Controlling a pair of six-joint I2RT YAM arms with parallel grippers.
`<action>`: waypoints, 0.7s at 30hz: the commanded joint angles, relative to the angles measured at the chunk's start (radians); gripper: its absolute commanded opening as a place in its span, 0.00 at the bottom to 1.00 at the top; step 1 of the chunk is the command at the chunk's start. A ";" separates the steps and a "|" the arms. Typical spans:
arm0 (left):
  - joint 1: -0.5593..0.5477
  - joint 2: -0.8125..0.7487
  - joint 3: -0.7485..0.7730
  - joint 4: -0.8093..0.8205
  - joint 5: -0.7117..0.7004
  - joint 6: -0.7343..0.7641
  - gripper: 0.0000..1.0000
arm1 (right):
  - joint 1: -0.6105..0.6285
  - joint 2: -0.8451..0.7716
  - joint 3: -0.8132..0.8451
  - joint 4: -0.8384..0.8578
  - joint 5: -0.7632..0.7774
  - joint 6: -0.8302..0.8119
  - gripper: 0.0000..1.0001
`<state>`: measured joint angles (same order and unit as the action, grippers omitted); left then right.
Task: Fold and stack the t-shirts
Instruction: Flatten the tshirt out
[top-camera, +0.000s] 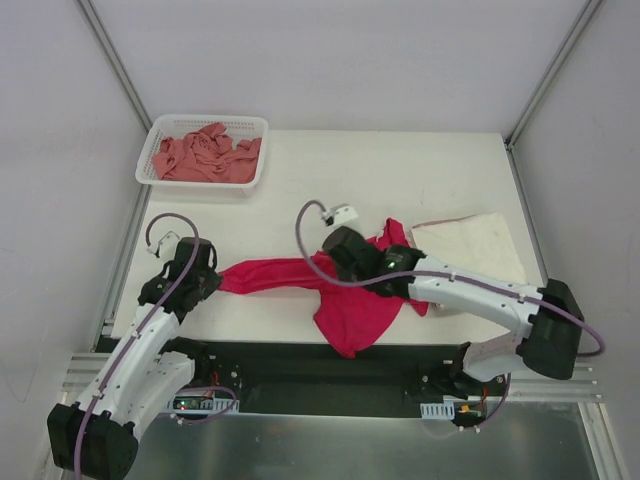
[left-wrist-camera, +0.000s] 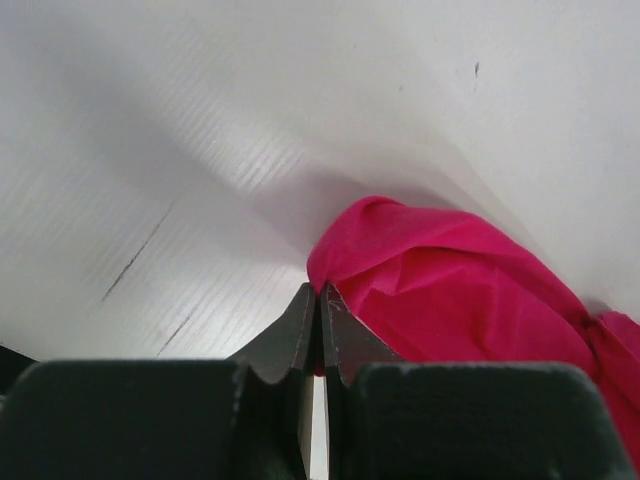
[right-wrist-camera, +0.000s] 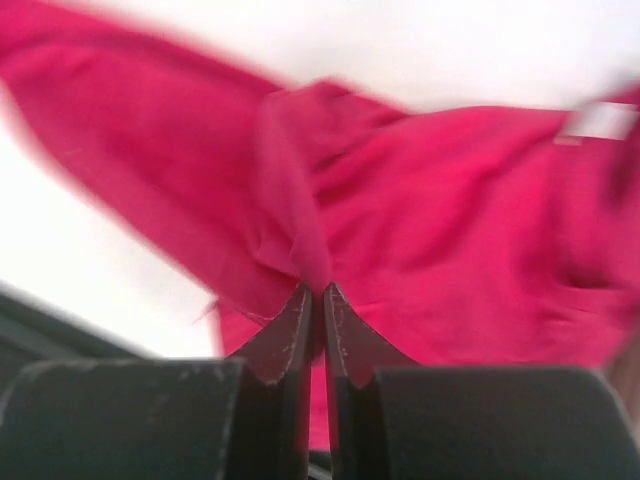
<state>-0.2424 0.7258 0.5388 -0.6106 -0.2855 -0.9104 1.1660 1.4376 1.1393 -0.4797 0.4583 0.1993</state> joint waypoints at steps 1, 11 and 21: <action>0.014 0.047 0.125 0.008 -0.069 0.002 0.00 | -0.225 -0.149 -0.023 -0.046 0.059 -0.063 0.00; 0.029 0.173 0.746 0.077 0.139 0.189 0.00 | -0.396 -0.384 0.415 -0.003 -0.001 -0.380 0.01; 0.029 0.213 1.435 0.092 0.505 0.272 0.00 | -0.396 -0.437 0.892 -0.007 -0.449 -0.373 0.01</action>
<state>-0.2207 0.9596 1.7992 -0.5453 0.0593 -0.6945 0.7738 1.0595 1.9453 -0.5434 0.2115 -0.1646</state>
